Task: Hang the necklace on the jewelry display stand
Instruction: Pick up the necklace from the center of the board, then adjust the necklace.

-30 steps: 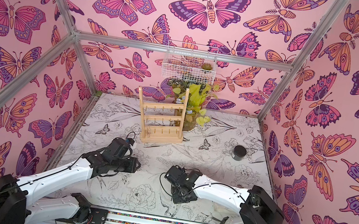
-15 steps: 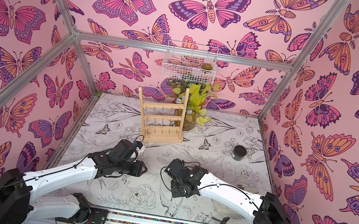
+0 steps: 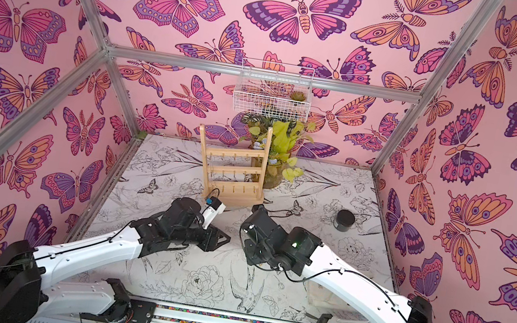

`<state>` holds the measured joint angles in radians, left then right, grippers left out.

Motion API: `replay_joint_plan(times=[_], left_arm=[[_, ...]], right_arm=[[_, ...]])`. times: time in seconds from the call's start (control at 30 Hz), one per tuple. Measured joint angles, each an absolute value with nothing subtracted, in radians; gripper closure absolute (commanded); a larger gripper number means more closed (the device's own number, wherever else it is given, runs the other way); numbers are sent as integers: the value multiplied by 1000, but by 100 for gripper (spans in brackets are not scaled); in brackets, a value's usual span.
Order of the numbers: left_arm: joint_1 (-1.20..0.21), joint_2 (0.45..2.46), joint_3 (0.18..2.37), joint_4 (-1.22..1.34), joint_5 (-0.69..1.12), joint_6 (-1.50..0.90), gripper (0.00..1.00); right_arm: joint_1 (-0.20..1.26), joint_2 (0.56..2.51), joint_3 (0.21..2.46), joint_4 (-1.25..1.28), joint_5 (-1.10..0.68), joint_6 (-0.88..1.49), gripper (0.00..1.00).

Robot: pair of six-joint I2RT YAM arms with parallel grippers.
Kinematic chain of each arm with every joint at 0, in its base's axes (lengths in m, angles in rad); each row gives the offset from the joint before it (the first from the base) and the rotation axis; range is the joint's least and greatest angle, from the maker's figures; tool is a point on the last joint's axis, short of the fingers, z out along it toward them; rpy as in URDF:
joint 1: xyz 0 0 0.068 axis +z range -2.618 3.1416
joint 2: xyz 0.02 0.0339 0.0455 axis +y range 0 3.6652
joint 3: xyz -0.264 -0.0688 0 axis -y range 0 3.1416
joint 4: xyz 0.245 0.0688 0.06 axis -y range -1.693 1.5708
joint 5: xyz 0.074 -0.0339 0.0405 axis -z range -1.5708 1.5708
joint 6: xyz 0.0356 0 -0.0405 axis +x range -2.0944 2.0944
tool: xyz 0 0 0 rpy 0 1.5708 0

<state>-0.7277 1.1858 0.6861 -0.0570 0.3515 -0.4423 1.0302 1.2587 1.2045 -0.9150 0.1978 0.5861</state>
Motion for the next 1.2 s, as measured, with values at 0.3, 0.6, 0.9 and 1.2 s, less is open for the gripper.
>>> replay_joint_plan(times=[0.3,0.6,0.9,1.2], left_arm=[[-758,1139,688,64,394,-413,57],[-813,1135,706,123,350,-368,58],[-833,1142,717,143,270,-339,60],[-832,1158,720,159,269,-288,49]], right_arm=[[1030,1266,1333,-937,243,472,97],[1030,1308,1411,-943,242,415,97],[1030,1328,1449,-943,218,395,97],[1030,1331,1465,-944,205,387,97]])
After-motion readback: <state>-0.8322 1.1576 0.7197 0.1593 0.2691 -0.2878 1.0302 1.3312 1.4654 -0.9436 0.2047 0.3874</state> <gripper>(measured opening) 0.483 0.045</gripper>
